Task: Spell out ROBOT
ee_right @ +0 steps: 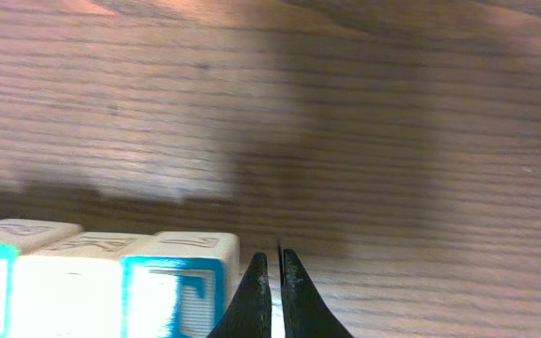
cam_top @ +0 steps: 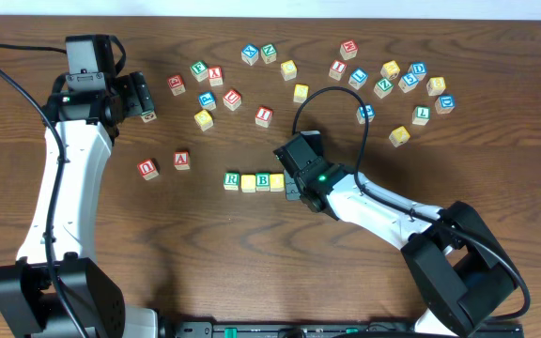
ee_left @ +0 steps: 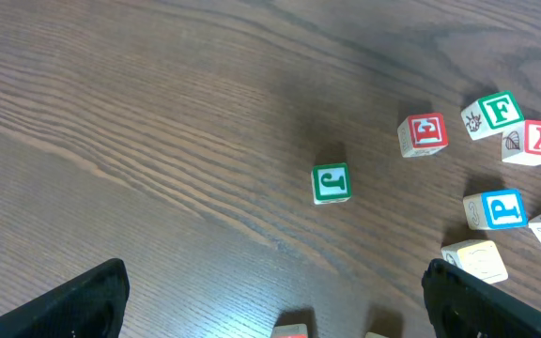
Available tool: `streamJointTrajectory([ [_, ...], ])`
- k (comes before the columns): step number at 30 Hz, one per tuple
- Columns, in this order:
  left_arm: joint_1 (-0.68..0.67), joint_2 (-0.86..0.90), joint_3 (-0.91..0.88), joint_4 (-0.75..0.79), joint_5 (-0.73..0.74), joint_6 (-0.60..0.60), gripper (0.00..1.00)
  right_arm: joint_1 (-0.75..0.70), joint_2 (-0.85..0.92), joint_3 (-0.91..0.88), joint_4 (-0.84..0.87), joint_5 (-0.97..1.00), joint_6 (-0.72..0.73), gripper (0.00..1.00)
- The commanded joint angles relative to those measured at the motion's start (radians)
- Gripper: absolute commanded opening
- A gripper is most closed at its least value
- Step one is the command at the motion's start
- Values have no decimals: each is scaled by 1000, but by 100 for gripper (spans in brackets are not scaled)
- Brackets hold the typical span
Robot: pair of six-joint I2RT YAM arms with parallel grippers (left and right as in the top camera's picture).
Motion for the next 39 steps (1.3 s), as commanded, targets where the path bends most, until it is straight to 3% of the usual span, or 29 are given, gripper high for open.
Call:
streamJointTrajectory([
  [1,1,6,16,4,-4,-9,98,-4,7,-6,-20,83,2,1],
  [12,0,6,16,-13,1,-9,98,-55,7,-6,-34,189,9,1],
  [15,0,6,16,-55,80,-8,98,-80,7,-6,-34,204,9,1],
  [20,-16,6,8,-105,160,-10,82,-118,7,-6,-33,203,9,1],
  [34,-209,6,-188,-108,179,-16,78,-135,7,-6,-31,180,4,1],
  [39,-276,6,-215,-150,179,-20,63,-135,7,-6,-31,180,0,1],
])
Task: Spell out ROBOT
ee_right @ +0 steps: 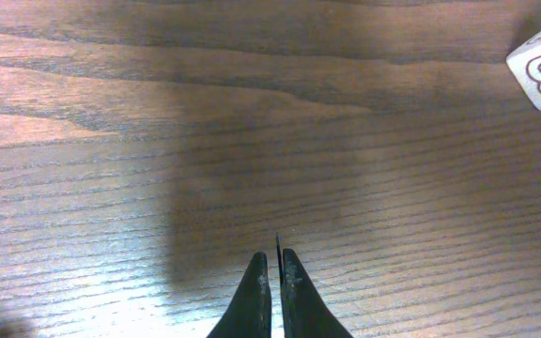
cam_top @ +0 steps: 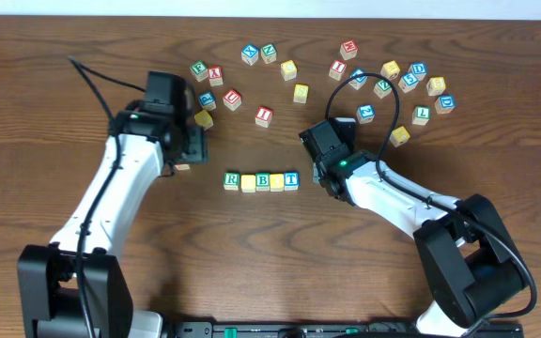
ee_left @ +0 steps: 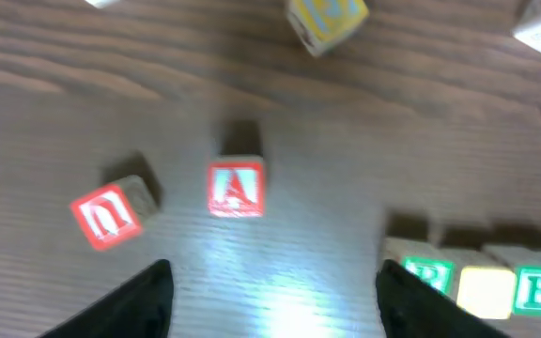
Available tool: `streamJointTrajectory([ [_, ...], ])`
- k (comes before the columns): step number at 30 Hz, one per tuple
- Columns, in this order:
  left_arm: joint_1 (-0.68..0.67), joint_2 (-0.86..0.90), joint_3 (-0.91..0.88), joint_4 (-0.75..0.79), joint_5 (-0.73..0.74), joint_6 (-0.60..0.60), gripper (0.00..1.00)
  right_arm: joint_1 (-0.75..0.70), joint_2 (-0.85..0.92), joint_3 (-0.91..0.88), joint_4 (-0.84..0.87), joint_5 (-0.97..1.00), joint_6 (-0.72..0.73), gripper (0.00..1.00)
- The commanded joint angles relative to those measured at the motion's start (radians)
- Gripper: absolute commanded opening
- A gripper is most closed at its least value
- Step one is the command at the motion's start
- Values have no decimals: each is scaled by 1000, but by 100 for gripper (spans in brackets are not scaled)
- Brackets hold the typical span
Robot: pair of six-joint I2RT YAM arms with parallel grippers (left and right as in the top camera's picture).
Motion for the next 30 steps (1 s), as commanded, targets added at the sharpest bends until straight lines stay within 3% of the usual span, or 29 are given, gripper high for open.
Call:
streamJointTrajectory([
  [1,-43,6,-28,-34,4,-6,62,-1,7,-6,-1,8,0,1],
  [8,-86,6,-106,-43,3,-23,59,-1,7,-6,-1,9,-3,1],
  [18,-86,6,-283,101,65,-43,59,-12,7,-6,-2,9,-8,1],
  [30,-85,6,-294,208,67,-46,59,-15,7,-6,-2,8,-11,1],
])
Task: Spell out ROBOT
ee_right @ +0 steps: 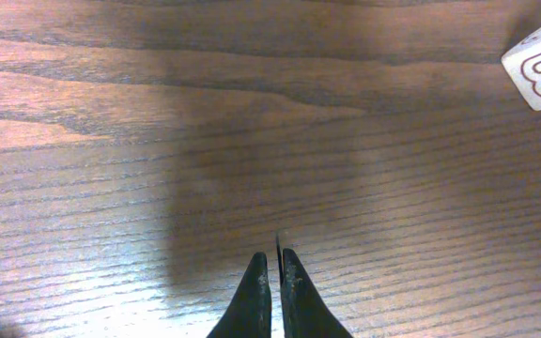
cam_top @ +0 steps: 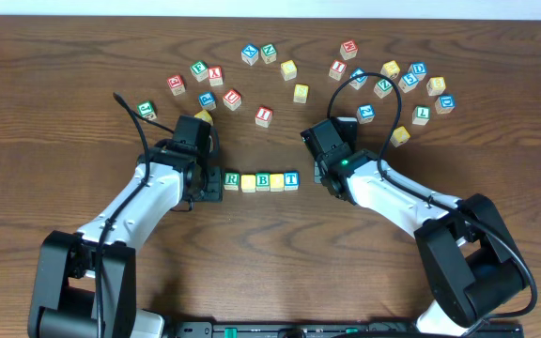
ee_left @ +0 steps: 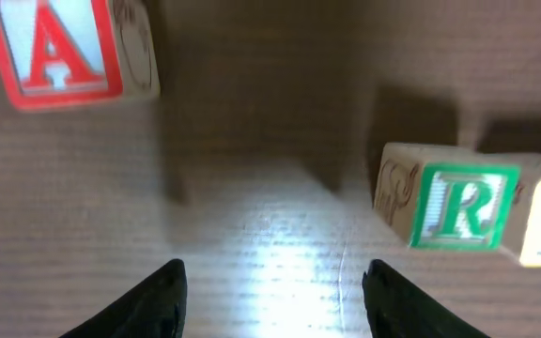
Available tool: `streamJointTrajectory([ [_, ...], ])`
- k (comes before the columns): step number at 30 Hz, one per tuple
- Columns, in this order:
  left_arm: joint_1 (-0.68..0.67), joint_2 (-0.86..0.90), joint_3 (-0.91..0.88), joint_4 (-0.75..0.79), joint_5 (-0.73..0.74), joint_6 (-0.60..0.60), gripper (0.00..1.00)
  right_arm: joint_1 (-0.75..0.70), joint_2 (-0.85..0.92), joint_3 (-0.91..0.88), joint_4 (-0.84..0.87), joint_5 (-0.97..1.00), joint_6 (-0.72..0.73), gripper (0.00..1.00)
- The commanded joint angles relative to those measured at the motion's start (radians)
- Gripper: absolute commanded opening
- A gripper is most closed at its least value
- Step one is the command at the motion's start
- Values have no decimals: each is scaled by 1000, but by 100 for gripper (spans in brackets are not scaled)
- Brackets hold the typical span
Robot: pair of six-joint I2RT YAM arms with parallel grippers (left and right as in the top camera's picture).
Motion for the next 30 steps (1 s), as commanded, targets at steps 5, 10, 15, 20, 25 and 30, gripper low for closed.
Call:
streamJointTrajectory([
  [5,-1,6,-5,14,5,9,59,-6,7,-6,-4,11,-18,1],
  [10,-1,6,-5,18,5,11,60,-6,7,-6,-6,11,-18,1],
  [15,0,18,-6,45,-3,11,60,-6,7,-6,-6,11,-18,1],
  [20,0,48,-5,56,-3,14,59,-6,7,-6,-8,11,-18,1],
  [25,0,52,-5,60,-3,14,60,-6,7,-6,-8,11,-18,1],
  [30,0,60,-5,70,-3,15,59,-6,7,-6,-8,11,-18,1],
])
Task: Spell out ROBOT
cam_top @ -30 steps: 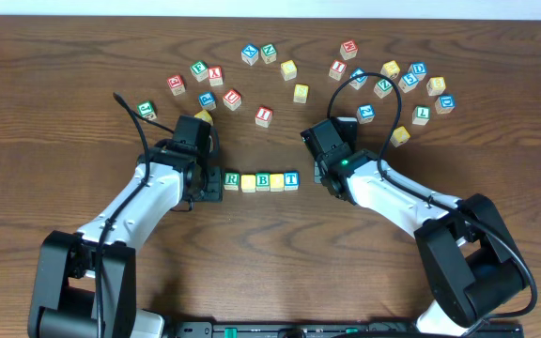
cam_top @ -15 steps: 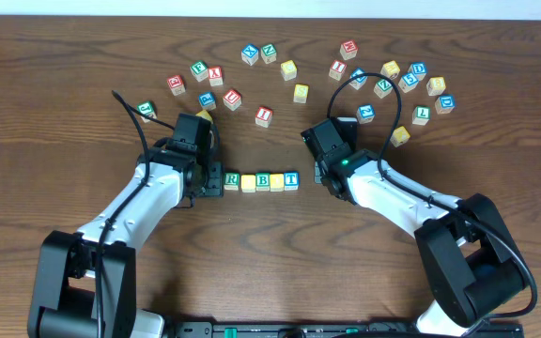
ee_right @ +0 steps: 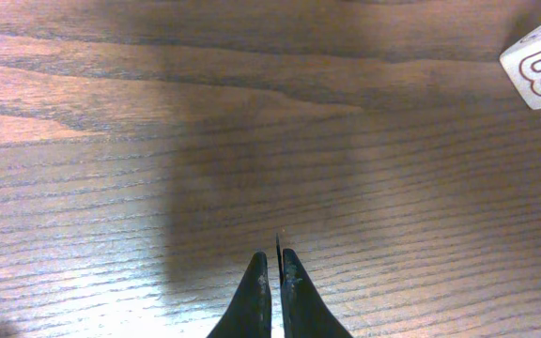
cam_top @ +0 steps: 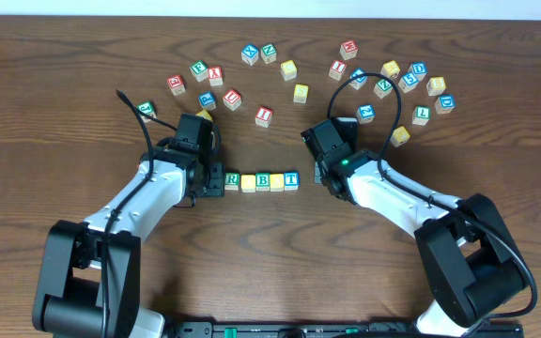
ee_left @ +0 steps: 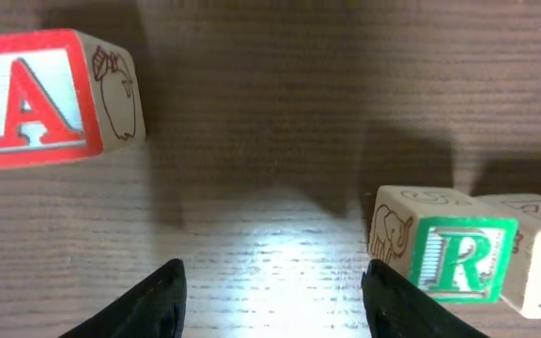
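A row of blocks lies mid-table: green R, a yellow-topped block, green B, another yellow-topped block and blue T. My left gripper sits low just left of the R, open and empty. In the left wrist view its fingers flank bare wood, with the R block by the right finger and a red A block at upper left. My right gripper is shut on nothing, right of the T.
Several loose letter blocks are scattered along the far side, from a green one at left to a cluster at right. A red I block lies behind the row. A pale block marked B shows at the right wrist view's upper right.
The A and R blocks sit lower in the left wrist view, the A now whole in frame; the left gripper has shifted slightly and stays open. The right arm has not moved.
My left gripper was open at the far left above a green J block while the right, shut, touched the T at the row's end. Then the right stood clear of the row and the left hung over the A block. The left then sat beside the R.
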Available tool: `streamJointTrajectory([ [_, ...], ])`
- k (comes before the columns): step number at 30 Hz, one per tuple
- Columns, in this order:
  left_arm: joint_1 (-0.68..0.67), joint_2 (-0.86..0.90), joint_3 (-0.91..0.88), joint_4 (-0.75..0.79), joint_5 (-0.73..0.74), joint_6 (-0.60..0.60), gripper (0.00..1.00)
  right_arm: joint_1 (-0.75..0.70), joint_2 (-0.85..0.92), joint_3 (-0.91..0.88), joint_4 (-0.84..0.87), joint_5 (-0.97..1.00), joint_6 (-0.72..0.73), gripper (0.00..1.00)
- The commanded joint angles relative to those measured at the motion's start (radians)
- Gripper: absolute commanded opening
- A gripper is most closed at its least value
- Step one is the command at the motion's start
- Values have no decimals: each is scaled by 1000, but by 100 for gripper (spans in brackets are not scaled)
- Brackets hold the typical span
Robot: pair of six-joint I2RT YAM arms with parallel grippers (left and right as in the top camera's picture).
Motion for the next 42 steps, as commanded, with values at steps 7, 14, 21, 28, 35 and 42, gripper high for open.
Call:
streamJointTrajectory([
  [7,0,26,-6,24,0,14,59,-4,7,-6,-1,9,-10,1],
  [14,0,26,-6,27,55,31,59,-4,7,-6,-1,8,-11,1],
  [21,-2,26,-5,27,74,34,59,-3,7,-6,-1,8,-11,1],
  [28,-3,26,-6,27,74,40,59,-3,7,-6,-1,9,-10,1],
  [35,-3,26,-6,31,74,40,59,-3,7,-6,-1,9,-10,1],
  [42,-3,26,-6,61,73,21,59,-3,7,-6,-1,9,-11,1],
])
